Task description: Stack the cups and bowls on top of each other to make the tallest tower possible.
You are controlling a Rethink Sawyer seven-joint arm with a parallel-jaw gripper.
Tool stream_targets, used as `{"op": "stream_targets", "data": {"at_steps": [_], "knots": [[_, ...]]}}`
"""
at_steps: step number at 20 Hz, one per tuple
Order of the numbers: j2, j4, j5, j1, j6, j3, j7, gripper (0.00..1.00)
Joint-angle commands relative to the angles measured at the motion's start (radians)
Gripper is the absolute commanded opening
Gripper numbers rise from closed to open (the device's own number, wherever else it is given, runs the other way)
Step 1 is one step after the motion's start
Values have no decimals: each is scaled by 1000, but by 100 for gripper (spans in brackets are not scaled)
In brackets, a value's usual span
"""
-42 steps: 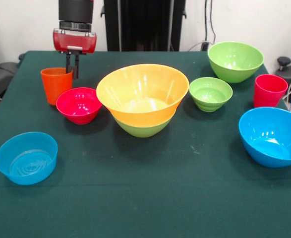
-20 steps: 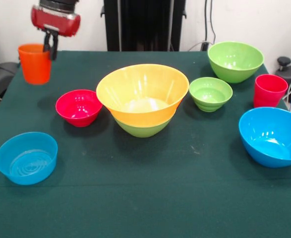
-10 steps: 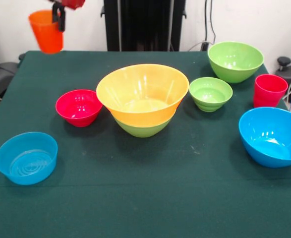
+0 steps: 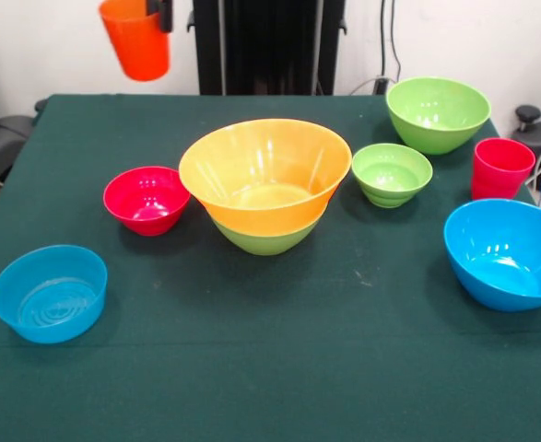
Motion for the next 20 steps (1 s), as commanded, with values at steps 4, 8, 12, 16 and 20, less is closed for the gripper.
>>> {"op": "stream_targets", "data": {"at_steps": [4, 8, 12, 16, 20], "knots": [[83, -95, -23, 172, 40, 38, 34, 0], [183, -168, -45, 235, -3, -8, 100, 0], [252, -239, -42, 256, -28, -23, 86, 0], [271, -278, -32, 305, -25, -52, 123, 0], [282, -350, -40, 340, -10, -77, 132, 0]]}}
